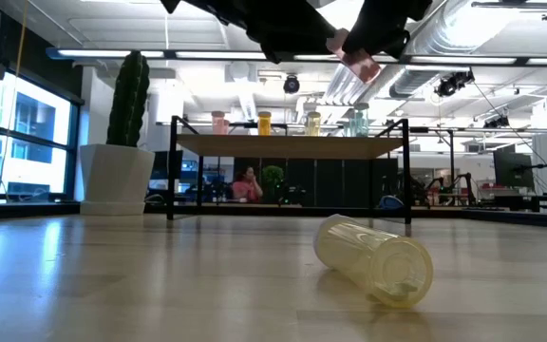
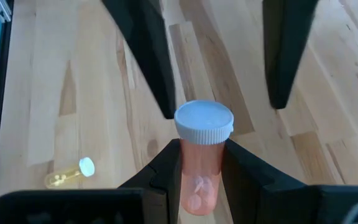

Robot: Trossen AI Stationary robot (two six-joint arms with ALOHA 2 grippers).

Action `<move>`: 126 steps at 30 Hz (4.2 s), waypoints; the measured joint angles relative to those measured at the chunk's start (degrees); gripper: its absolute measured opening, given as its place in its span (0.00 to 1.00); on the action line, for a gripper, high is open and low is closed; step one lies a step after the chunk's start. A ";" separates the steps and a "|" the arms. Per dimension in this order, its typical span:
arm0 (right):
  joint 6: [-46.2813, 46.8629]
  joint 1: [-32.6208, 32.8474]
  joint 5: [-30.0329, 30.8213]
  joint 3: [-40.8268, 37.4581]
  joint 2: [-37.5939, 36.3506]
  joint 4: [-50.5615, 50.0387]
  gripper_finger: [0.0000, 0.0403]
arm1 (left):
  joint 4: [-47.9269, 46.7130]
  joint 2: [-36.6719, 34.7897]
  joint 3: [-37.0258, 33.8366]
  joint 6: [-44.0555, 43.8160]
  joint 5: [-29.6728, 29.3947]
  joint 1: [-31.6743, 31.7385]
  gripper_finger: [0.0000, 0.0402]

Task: Pick and place medicine bottles onto shelf by color
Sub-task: Put the pink pill bottle aligned with other pink pill bottles on the shelf

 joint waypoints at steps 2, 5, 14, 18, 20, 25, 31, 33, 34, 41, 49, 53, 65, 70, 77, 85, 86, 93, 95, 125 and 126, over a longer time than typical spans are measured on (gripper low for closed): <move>-0.13 0.04 0.02 0.00 0.00 0.08 0.21 | 0.01 0.00 0.00 0.00 -0.05 0.00 0.53; -0.60 0.04 0.20 0.00 0.00 1.14 0.21 | 0.00 0.00 0.00 -0.02 0.41 0.00 0.53; -2.13 0.04 0.48 0.00 -0.02 2.84 0.21 | 0.02 0.02 0.00 -1.71 0.57 0.00 0.53; -2.17 0.04 0.48 0.00 -0.02 2.84 0.21 | 0.04 0.02 0.00 -2.01 1.27 0.00 0.52; -2.36 0.04 0.48 0.00 -0.02 2.84 0.21 | 0.07 0.04 0.00 -2.13 2.40 0.02 0.49; -2.55 0.00 0.49 0.00 -0.02 2.85 0.21 | 0.15 0.04 0.00 -4.20 4.09 0.02 0.42; -2.55 0.00 0.50 0.00 -0.02 2.86 0.21 | 0.77 0.04 0.00 -4.96 4.08 0.22 0.36; -2.55 0.00 0.52 0.00 -0.02 2.86 0.21 | 0.89 0.04 0.00 -4.95 4.08 0.22 0.34; -2.55 0.00 0.52 0.00 -0.02 2.86 0.21 | 0.93 0.04 0.00 -4.95 4.08 0.22 0.33; -2.53 0.00 0.50 0.00 -0.02 2.86 0.21 | 1.02 0.04 0.00 -4.95 4.08 0.20 0.29; -2.53 0.00 0.24 0.00 -0.02 2.86 0.21 | 1.01 0.04 0.00 -4.94 4.08 0.20 0.28; -2.53 0.00 0.22 0.00 -0.04 2.76 0.21 | 1.01 0.04 0.00 -4.96 4.10 0.20 0.28; -2.13 -0.04 0.11 0.00 -0.03 2.60 0.37 | 0.98 0.04 0.00 -4.94 4.21 0.17 0.28; -2.25 -0.02 0.00 0.82 -0.64 0.79 0.46 | 0.83 0.04 0.00 -4.94 4.17 0.32 0.28; -2.43 -0.02 0.05 4.20 -2.85 -4.07 0.47 | -0.06 0.04 -0.02 -4.96 3.71 1.09 0.28; -4.06 0.00 3.56 7.41 -6.63 -8.85 0.47 | -2.63 -0.53 -0.02 -4.96 3.60 3.14 0.28; -4.08 -0.02 4.19 7.65 -7.22 -9.18 0.47 | -3.53 -0.97 -0.05 -4.94 3.59 3.59 0.28; -5.99 -0.22 8.05 7.74 -10.76 -10.45 0.47 | -12.82 -6.35 -0.06 -3.14 -0.86 7.93 0.28; -6.54 -0.25 9.18 7.74 -11.17 -10.70 0.47 | -14.65 -8.03 0.03 -2.24 -3.19 9.31 0.28; -6.53 -3.52 9.18 7.72 -11.30 -12.69 0.47 | -43.23 -18.69 6.36 -6.49 -7.79 28.09 0.28; -6.47 -3.52 9.17 7.70 -11.30 -12.68 0.47 | -44.12 -18.66 6.36 -6.49 -7.34 28.07 0.28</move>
